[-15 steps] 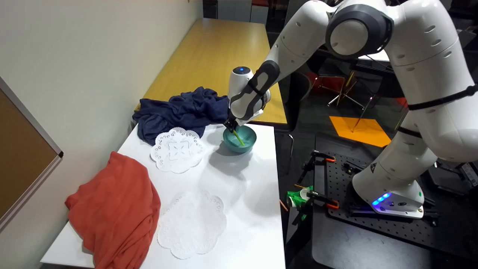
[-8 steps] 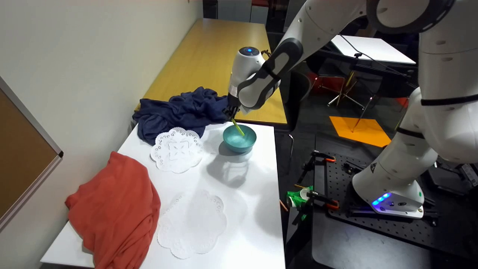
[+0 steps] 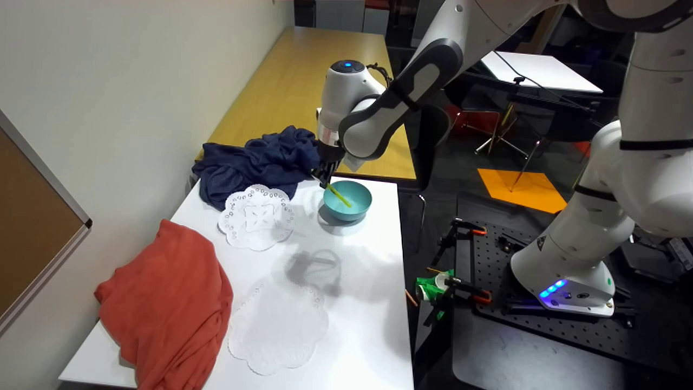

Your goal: Put the pen on the table

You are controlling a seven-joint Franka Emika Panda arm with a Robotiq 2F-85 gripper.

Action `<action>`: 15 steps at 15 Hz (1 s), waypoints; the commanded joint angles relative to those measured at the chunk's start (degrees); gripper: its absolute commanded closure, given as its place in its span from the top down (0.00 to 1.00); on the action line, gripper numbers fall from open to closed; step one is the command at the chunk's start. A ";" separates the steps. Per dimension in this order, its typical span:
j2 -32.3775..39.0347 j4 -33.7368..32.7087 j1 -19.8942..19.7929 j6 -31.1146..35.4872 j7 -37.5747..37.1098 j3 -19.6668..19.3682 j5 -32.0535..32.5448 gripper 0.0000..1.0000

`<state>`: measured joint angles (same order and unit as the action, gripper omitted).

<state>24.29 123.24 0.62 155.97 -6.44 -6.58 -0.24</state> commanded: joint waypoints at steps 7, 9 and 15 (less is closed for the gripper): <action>11.76 -9.73 -0.47 -0.95 4.87 3.74 2.22 0.04; 15.33 -12.63 -0.18 -1.57 5.65 3.99 2.50 0.04; 22.00 -18.60 1.06 -3.11 5.82 4.14 3.09 0.40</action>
<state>44.34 108.23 0.92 155.57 -1.18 -2.07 1.59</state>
